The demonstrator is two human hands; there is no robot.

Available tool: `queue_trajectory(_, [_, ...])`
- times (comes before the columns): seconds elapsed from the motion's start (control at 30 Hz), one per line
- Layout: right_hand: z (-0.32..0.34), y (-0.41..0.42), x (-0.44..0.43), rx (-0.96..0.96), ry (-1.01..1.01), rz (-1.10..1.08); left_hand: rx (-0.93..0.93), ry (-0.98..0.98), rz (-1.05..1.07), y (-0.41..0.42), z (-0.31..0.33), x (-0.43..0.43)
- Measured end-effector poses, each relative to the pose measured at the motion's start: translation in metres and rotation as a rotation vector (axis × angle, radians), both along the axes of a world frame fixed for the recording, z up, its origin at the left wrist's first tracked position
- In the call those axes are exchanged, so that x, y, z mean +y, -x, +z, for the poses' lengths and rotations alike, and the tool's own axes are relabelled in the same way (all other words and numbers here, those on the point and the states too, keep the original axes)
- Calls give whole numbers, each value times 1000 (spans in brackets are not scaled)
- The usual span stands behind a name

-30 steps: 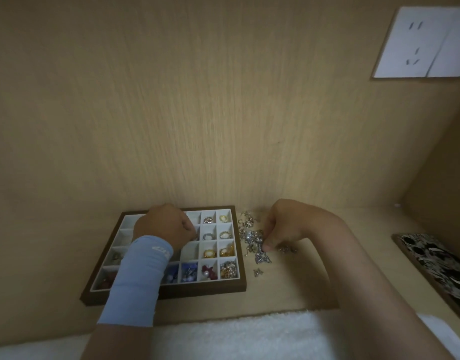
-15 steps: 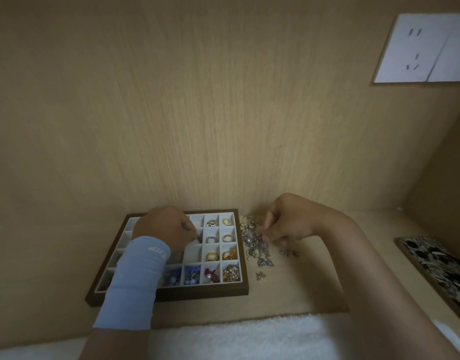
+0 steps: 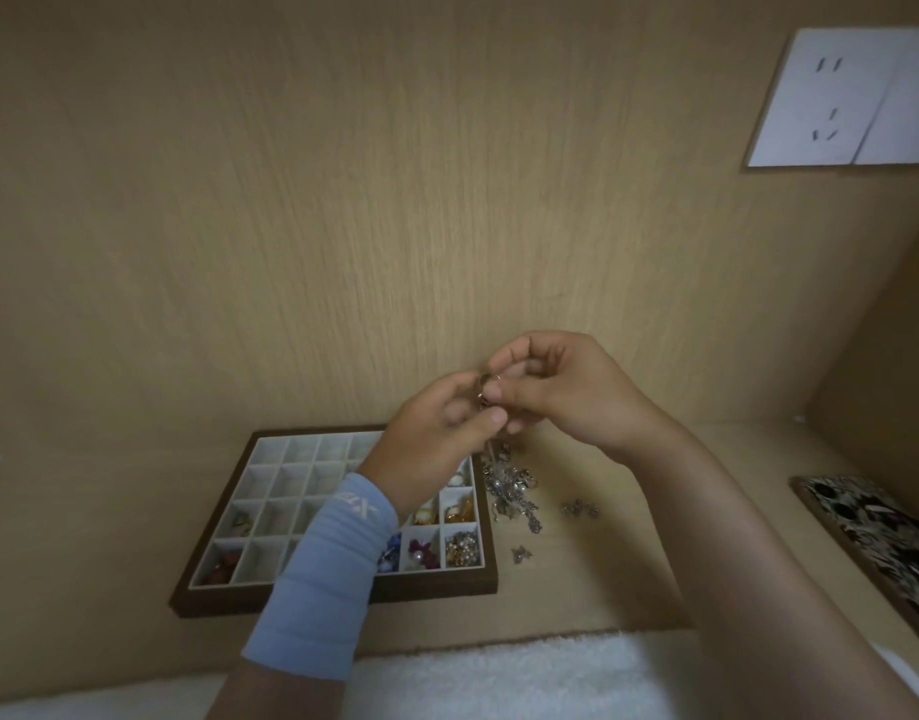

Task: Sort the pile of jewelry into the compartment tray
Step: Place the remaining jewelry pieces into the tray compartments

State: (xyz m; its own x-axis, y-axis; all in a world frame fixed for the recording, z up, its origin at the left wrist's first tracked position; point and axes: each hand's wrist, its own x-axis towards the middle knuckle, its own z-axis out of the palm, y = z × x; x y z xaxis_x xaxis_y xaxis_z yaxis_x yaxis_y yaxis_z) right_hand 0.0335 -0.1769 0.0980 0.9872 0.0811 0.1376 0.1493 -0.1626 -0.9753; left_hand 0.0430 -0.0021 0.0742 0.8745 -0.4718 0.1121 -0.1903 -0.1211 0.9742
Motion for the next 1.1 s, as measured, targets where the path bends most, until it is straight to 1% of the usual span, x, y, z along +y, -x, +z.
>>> queue_trajectory(0.1, [4, 0, 2, -25, -107, -34, -18, -60, -4, -1, -2, 2])
queue_trajectory(0.2, [4, -1, -2, -56, -118, -76, -31, -60, 71, -6, 1, 10])
queue_trajectory(0.3, [3, -2, -4, -66, -69, -99, -41, -65, 108, -7, 8, 20])
queue_trajectory(0.43, [3, -4, -6, -88, 55, -91, -82, -130, 140, -9, 17, 31])
queue_trajectory(0.53, [5, -3, -8, -128, 144, -103, -67, -201, 94, -6, 24, 38])
queue_trajectory(0.63, [6, -2, -12, -126, 224, -142, -67, -298, 58, -4, 32, 48])
queue_trajectory(0.77, [0, -3, -18, 9, 417, -110, -63, -418, 53, -4, 40, 66])
queue_trajectory(0.87, [-6, -1, -17, 146, 544, 37, -54, -468, 37, -2, 44, 75])
queue_trajectory(0.93, [-8, 1, -12, 237, 578, 151, -8, -432, 9, -1, 47, 76])
queue_trajectory(1.0, [-10, 1, -4, 297, 587, 214, 57, -375, -44, 0, 50, 78])
queue_trajectory(1.1, [-18, 0, 3, 293, 516, 245, 70, -383, -115, 2, 52, 89])
